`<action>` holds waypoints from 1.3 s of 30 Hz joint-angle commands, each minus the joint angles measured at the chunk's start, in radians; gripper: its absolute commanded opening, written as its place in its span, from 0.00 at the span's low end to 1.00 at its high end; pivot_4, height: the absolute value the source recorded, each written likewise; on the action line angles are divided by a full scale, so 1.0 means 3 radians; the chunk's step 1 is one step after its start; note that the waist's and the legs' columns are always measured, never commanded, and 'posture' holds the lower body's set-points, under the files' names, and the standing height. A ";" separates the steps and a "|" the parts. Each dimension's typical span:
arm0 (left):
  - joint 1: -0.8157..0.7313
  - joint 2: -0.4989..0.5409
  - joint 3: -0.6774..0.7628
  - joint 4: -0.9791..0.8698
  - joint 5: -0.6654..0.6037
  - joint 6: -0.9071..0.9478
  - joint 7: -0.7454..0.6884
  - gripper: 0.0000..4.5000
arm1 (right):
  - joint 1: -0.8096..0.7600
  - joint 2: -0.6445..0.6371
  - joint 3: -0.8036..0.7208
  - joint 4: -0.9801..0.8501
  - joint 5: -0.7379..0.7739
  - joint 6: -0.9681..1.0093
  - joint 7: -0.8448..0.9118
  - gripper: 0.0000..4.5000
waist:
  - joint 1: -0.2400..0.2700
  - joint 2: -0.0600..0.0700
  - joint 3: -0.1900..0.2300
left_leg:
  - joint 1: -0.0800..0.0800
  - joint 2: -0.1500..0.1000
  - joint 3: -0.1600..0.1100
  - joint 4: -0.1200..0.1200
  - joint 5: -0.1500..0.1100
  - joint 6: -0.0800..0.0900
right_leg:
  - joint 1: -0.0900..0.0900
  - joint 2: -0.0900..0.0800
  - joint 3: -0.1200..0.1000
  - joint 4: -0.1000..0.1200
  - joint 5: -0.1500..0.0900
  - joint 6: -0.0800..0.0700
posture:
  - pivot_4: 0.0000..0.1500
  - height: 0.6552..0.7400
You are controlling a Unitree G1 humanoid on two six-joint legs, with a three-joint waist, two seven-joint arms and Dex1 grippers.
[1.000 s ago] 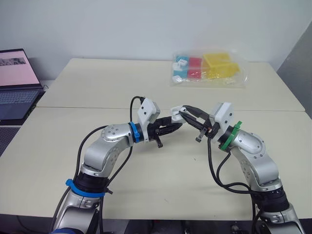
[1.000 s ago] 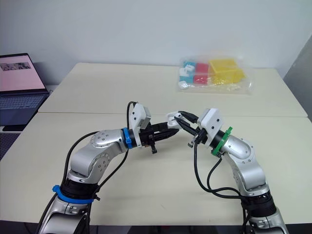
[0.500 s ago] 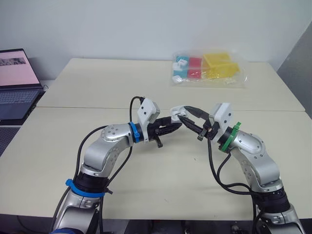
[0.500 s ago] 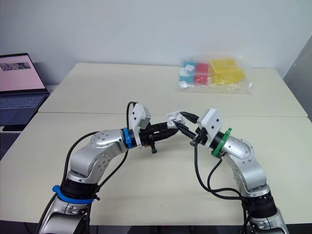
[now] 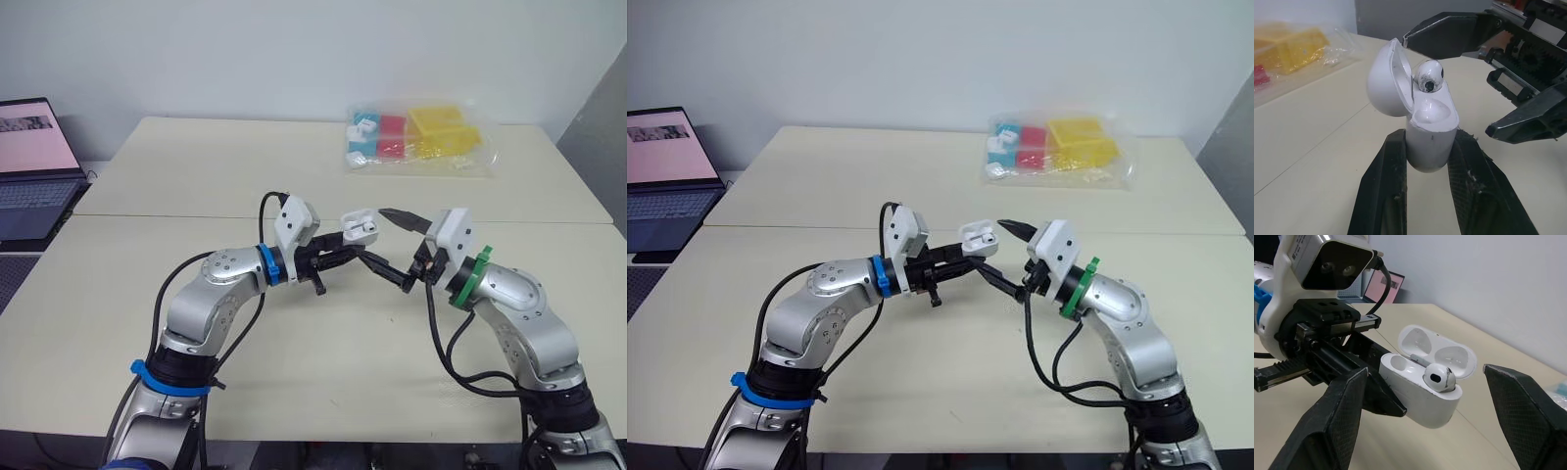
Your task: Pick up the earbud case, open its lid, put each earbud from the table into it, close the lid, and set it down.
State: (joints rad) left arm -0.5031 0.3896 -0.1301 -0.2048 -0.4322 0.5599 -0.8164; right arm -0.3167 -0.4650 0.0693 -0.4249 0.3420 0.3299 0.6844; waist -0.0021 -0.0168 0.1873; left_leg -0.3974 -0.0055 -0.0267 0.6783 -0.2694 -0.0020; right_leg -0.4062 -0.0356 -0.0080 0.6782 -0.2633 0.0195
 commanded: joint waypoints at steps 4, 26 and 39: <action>0.0005 0.0024 0.0033 -0.0131 -0.0001 -0.0097 -0.0001 0.17 | 0.0001 -0.0379 -0.0592 -0.0296 0.0441 0.0264 0.0104 0.88 | 0.0002 0.0000 0.0000 | 0.0000 -0.0001 0.0001 0.0000 0.0000 0.0000 | 0.0001 -0.0001 0.0000 -0.0001 0.0000 0.0000 | 1.00 1.00; 0.0135 0.0115 -0.0138 -0.0110 0.0223 -0.0435 -0.0158 0.17 | -0.0341 -0.0417 -0.0741 -0.0091 0.0366 0.3108 -0.1470 0.88 | -0.0001 0.0000 0.0000 | -0.0003 0.0000 0.0002 -0.0002 0.0000 0.0000 | 0.0000 0.0000 0.0002 -0.0005 -0.0001 0.0000 | 1.00 1.00; 0.0170 0.0098 -0.0156 -0.0099 0.0281 -0.0484 -0.0165 0.17 | -0.0550 -0.0001 -0.0571 0.0622 -0.0070 0.2906 -0.1751 0.88 | -0.0002 0.0000 0.0000 | -0.0004 0.0000 0.0003 -0.0004 0.0000 0.0000 | -0.0002 0.0001 0.0001 -0.0006 0.0000 0.0000 | 1.00 1.00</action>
State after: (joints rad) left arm -0.4469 0.4223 -0.1786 -0.2048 -0.3471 0.4387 -0.8638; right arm -0.4807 -0.4623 -0.0919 -0.2228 0.3331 1.2270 0.1670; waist -0.0027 -0.0168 0.1873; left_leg -0.3987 -0.0057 -0.0256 0.6770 -0.2694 -0.0019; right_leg -0.4069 -0.0352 -0.0076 0.6764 -0.2634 0.0194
